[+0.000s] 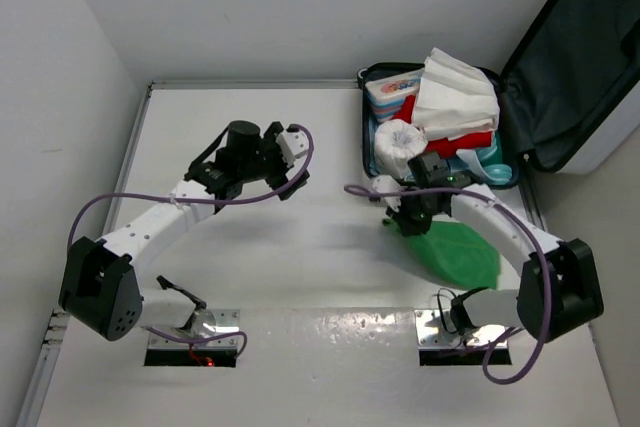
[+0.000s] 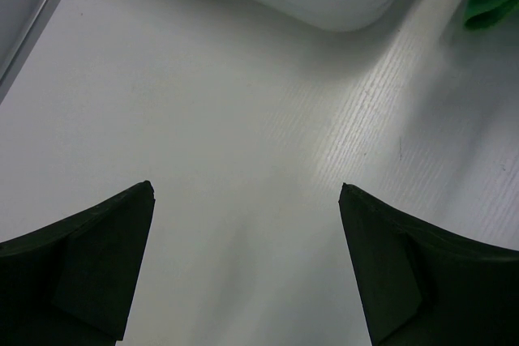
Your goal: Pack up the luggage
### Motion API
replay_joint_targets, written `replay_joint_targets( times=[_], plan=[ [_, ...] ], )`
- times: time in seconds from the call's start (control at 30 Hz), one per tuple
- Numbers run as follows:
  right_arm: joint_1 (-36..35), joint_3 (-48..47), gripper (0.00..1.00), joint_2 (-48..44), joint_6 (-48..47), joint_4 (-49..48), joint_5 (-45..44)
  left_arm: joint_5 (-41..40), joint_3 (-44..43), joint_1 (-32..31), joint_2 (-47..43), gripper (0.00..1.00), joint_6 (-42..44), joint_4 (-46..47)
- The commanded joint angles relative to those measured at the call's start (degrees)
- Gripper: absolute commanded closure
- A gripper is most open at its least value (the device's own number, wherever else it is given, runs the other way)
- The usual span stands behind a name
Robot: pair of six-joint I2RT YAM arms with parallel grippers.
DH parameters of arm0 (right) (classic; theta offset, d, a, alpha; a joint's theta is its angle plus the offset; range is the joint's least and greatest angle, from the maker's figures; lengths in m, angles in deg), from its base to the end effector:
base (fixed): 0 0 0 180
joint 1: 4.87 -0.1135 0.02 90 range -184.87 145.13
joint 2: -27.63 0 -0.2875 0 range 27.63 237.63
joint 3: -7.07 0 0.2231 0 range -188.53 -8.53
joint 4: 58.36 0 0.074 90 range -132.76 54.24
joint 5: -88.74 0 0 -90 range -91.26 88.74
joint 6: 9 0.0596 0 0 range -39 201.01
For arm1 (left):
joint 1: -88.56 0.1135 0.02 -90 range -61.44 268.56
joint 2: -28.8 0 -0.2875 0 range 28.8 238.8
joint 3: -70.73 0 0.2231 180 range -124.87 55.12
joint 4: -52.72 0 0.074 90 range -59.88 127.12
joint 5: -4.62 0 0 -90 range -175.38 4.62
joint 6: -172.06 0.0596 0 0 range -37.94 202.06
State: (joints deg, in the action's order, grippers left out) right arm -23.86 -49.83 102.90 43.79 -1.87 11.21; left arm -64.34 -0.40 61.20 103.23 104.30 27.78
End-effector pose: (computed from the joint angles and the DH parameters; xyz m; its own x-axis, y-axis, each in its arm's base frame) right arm 0.1785 0.0750 0.1936 -0.5026 -0.7974 -0.3341 -0.8475 0.5307 0.0081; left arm 0.2386 -0.1476 0.3163 -0.1203 0.4600 -0.8797 0.8161 0.5504 0.1762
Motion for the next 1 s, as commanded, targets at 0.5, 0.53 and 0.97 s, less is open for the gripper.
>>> replay_joint_targets(
  times=[0.5, 0.53, 0.97],
  plan=[
    [7.19, -47.43, 1.0, 16.98, 5.91, -8.97, 15.39, 1.99, -1.16, 0.55, 0.18, 0.03, -0.09, 2.31],
    [10.34, -49.3, 1.0, 18.15, 7.75, -11.59, 14.78, 1.99, -1.16, 0.55, 0.19, 0.03, -0.09, 2.31],
    [26.53, -77.01, 1.0, 35.83, 9.98, -14.6, 10.12, 1.99, -2.3, 1.07, 3.08, 0.03, 1.57, 3.37]
  ],
)
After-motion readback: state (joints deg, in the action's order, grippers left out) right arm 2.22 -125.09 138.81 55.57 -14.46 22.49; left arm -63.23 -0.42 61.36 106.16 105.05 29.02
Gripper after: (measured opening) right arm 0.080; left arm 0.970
